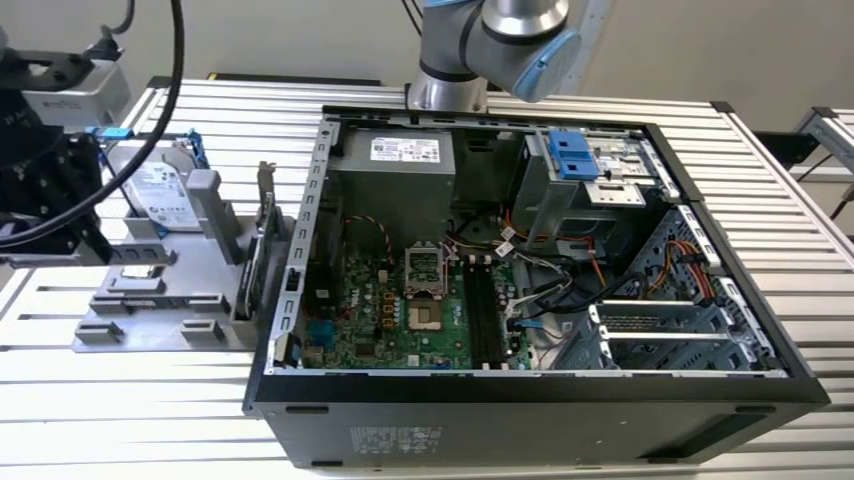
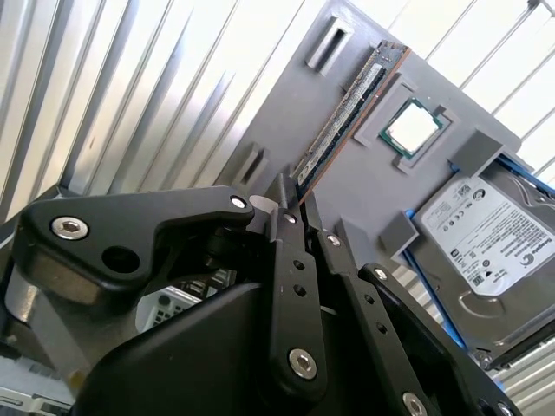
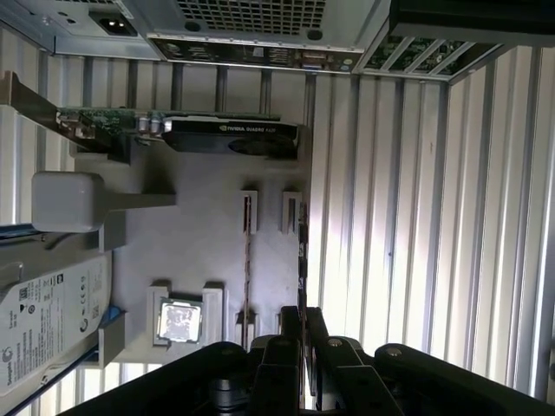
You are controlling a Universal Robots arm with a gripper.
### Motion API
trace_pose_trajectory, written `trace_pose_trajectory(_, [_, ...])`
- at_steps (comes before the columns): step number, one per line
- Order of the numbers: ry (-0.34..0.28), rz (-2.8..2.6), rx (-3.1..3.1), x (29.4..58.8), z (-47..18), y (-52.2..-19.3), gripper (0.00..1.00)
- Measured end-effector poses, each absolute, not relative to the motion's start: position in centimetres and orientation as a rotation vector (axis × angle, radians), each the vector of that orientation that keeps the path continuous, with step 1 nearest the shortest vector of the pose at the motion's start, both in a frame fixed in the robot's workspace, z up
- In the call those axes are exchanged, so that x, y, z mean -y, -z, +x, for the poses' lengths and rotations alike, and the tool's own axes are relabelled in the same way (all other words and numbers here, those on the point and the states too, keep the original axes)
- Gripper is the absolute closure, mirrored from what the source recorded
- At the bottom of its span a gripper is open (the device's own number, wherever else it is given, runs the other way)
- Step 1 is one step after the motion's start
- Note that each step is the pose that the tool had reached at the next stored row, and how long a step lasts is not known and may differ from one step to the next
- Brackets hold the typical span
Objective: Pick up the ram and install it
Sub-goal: 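Pick up the ram and move it above insertion slot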
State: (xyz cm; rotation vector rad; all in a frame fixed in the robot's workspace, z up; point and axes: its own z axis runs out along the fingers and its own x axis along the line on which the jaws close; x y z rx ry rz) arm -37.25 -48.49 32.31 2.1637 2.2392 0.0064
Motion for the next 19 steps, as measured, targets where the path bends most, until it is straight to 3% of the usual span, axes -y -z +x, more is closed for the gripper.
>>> trace_pose_trajectory(19, [-0.006, 2.167, -2.236, 48.49, -37.25, -32.91, 1.00])
